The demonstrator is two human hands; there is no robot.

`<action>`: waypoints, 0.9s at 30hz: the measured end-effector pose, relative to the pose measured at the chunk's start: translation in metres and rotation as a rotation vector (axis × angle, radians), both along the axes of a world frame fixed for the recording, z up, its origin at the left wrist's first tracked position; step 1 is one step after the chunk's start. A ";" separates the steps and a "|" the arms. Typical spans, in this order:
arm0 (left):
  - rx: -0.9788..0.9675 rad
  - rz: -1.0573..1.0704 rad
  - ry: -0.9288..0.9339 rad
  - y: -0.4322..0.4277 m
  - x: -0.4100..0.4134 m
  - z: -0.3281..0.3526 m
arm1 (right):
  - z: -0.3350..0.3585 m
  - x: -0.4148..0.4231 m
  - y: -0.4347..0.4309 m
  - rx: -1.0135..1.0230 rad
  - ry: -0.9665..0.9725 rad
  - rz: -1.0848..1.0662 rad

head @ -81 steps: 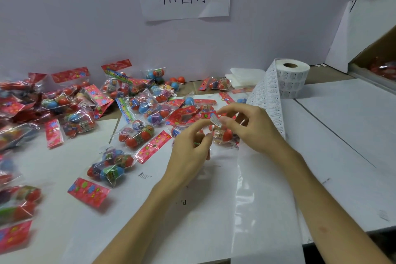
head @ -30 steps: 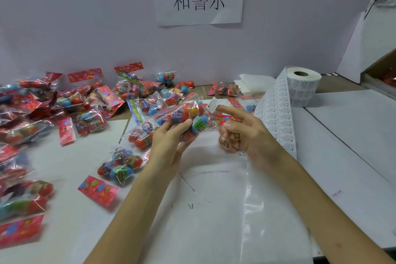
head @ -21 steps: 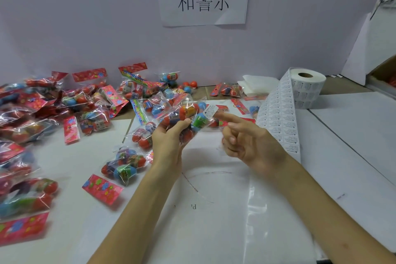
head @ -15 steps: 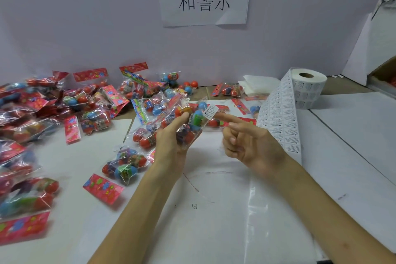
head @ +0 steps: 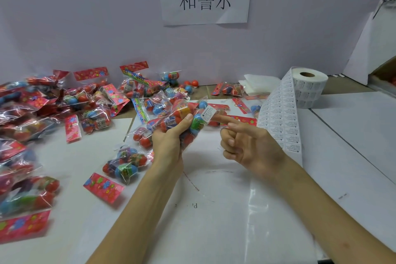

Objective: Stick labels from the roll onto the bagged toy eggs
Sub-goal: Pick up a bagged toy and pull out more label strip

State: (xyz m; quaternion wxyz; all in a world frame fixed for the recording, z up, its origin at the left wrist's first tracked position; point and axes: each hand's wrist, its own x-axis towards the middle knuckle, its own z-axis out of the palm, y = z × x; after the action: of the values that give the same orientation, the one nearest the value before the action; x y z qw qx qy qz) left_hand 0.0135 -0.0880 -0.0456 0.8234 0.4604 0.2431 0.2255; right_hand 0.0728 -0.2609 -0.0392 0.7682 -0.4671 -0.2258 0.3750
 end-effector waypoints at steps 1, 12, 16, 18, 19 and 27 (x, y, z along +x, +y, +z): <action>0.000 -0.002 -0.009 0.000 0.000 0.000 | 0.000 -0.001 0.000 -0.004 -0.002 0.011; 0.089 -0.066 -0.073 -0.005 -0.004 0.001 | -0.003 -0.004 0.003 -0.063 -0.054 0.065; 0.076 -0.062 -0.083 -0.006 -0.004 0.004 | -0.004 -0.004 0.004 -0.066 -0.073 0.057; 0.069 -0.060 -0.083 -0.006 -0.004 0.004 | -0.003 -0.004 0.003 -0.064 -0.082 0.053; 0.064 -0.059 -0.082 -0.006 -0.004 0.003 | -0.003 -0.003 0.003 -0.064 -0.086 0.051; 0.074 -0.058 -0.085 -0.005 -0.003 0.002 | -0.002 -0.004 0.004 -0.079 -0.123 0.020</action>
State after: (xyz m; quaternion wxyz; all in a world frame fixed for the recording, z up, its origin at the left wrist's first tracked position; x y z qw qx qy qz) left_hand 0.0107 -0.0928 -0.0440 0.8217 0.4873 0.1860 0.2297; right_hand 0.0684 -0.2565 -0.0414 0.7300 -0.5172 -0.2622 0.3616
